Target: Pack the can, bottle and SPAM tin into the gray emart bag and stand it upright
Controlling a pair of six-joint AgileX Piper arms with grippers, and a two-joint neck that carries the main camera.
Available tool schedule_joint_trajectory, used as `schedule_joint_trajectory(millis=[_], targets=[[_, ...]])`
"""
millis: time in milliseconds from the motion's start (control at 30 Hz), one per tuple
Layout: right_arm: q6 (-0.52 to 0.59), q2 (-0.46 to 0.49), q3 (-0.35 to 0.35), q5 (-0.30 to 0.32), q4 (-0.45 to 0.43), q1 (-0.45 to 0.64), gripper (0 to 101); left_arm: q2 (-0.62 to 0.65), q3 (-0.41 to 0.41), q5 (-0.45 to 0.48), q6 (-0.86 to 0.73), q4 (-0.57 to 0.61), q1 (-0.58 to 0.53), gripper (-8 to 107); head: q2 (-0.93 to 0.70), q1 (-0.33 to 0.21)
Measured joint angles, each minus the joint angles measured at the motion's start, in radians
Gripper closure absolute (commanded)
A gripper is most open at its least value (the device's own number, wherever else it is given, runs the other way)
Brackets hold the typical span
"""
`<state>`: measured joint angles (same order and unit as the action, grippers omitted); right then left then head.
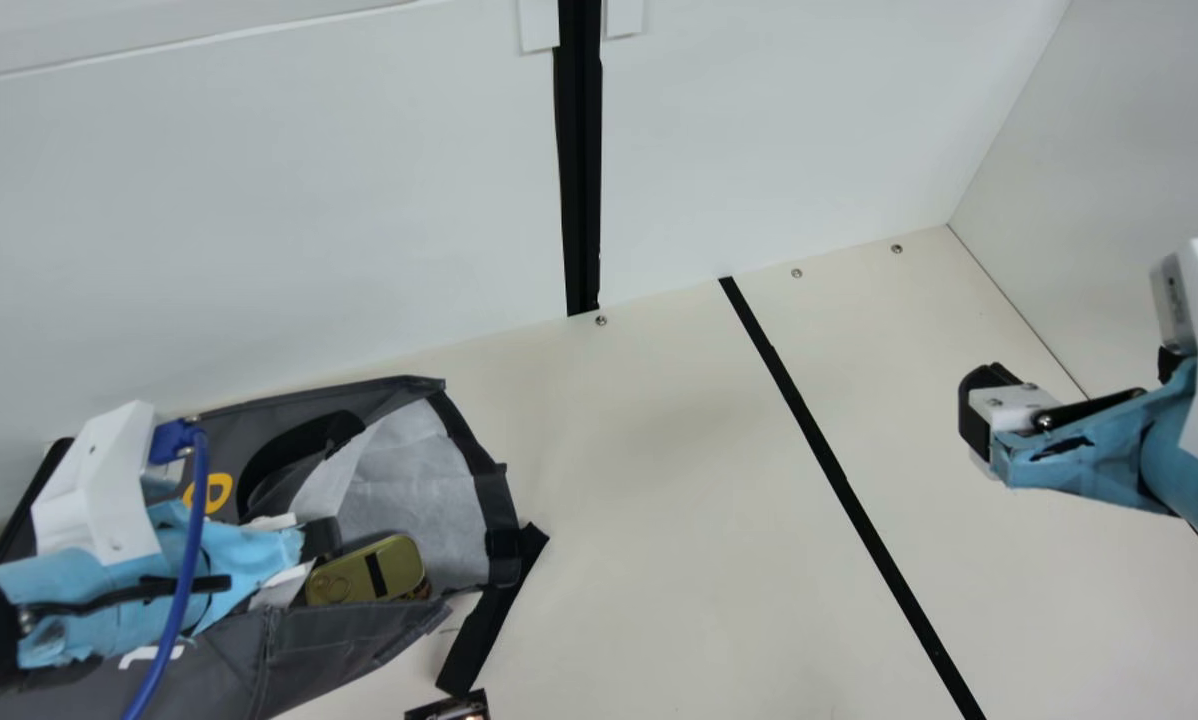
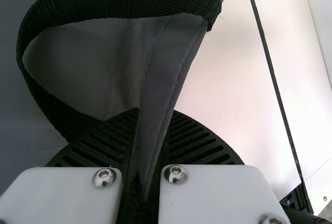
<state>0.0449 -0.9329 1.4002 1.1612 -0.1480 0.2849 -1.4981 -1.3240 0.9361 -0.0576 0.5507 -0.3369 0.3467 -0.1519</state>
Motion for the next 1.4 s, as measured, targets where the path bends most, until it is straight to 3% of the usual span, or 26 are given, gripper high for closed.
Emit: schedule_joint_trajectory(millis=[267,433,1400], targets=[[-0.114,0.002,0.056,0.055,-0.061,-0.07,6,0.0,0.0,0.0,0.0,0.0,0.0,107,0.002,0.0],[-0.161,0.01,0.048,0.062,-0.075,-0.084,6,0.0,0.0,0.0,0.0,0.0,0.0,107,0.002,0.0],[-0.089,0.037,0.026,0.06,0.036,0.003,6,0.0,0.0,0.0,0.0,0.0,0.0,107,0.002,0.0]])
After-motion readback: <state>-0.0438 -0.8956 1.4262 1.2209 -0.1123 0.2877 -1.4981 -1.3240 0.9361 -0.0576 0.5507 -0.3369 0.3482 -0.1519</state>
